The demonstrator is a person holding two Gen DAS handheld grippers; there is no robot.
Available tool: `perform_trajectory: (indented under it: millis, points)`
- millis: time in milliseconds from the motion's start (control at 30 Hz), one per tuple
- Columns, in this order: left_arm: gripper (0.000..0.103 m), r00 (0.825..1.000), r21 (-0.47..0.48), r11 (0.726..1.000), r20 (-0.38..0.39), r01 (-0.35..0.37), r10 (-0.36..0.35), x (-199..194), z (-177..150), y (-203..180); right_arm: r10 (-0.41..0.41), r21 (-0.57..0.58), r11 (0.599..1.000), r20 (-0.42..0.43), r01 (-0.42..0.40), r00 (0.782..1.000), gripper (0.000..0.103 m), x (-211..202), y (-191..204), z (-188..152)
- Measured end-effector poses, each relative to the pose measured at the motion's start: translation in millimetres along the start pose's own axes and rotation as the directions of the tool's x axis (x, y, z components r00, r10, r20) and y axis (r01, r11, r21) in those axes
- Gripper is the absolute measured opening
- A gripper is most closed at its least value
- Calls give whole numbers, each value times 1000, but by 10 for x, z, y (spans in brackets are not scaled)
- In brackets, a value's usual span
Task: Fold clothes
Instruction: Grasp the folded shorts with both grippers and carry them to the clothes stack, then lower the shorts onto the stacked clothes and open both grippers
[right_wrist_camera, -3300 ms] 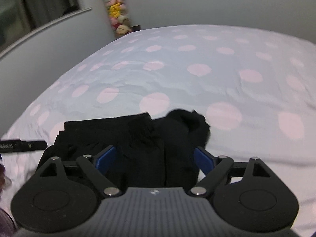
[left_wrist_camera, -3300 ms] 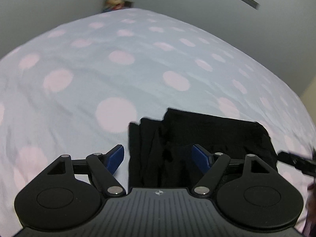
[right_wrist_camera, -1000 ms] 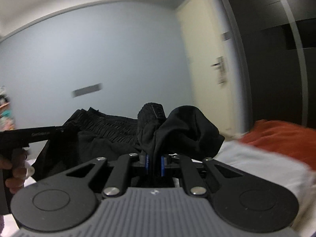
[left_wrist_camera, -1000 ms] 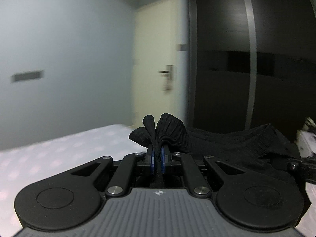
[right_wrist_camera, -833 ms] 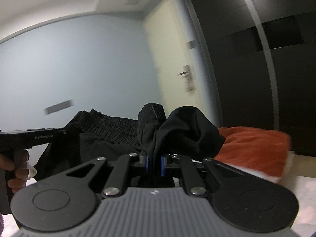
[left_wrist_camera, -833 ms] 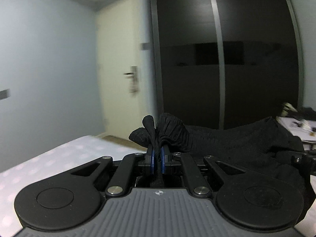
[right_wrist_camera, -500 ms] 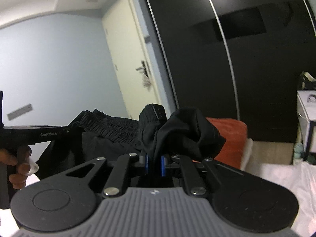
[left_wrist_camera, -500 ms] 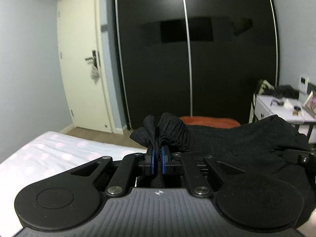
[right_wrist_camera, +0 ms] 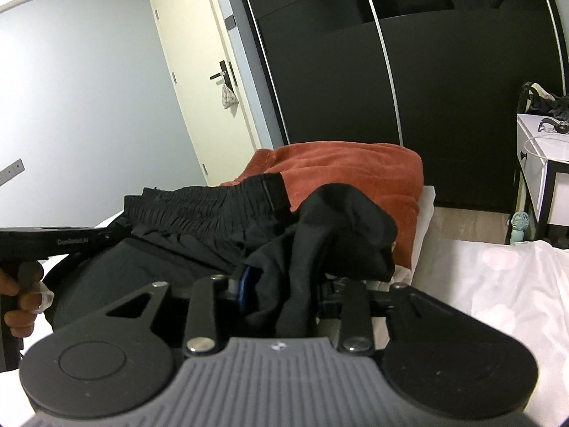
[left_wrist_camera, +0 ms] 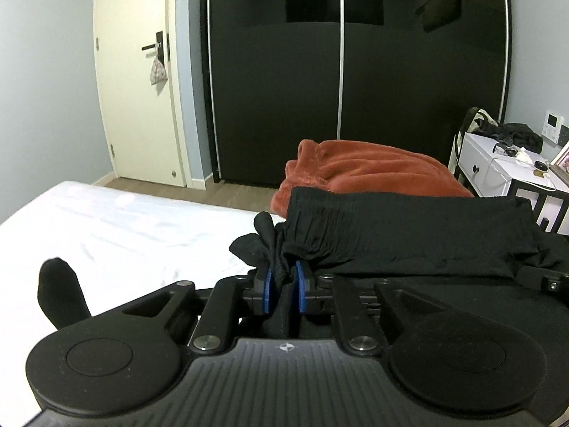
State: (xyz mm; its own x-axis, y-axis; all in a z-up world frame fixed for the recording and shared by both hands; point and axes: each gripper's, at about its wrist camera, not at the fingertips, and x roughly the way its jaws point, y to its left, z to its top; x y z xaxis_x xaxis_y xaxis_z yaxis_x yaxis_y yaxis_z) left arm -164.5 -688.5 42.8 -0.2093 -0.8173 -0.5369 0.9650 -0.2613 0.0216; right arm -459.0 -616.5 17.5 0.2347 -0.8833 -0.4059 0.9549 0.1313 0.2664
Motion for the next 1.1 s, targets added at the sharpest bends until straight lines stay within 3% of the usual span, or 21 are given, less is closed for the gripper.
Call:
perform_trajectory:
  millis: [100, 233, 367, 400, 600, 833, 967, 1100]
  points:
    - [16, 1000, -11, 1000, 3, -13, 13, -70, 67, -13, 0, -1, 1000, -3, 0, 1000, 39, -68, 7, 32]
    - [25, 998, 1, 998, 24, -57, 57, -307, 198, -50, -13, 18, 1000, 21, 13, 1000, 56, -237, -56, 78]
    - [45, 993, -10, 996, 71, -89, 89, -672, 308, -106, -28, 33, 999, 71, 25, 997, 62, -512, -84, 163]
    - [47, 992, -11, 995, 85, -95, 95, -766, 333, -135, -27, 35, 999, 86, 24, 996, 68, -595, -76, 195]
    - [56, 982, -14, 991, 138, -131, 132, -1337, 429, -388, 31, -5, 1000, 171, -30, 985, 82, -1135, 68, 368]
    - [75, 968, -70, 981, 163, -180, 189, -1802, 205, -723, 118, -85, 991, 132, -107, 984, 92, -1519, 292, 288]
    - [76, 952, -93, 968, 179, -233, 246, -1968, 1, -921, 151, -104, 985, 93, -141, 984, 95, -1637, 345, 202]
    - [77, 956, -180, 958, 151, -222, 250, -2004, -205, -1002, 119, -127, 986, 76, -109, 990, 96, -1752, 361, 125]
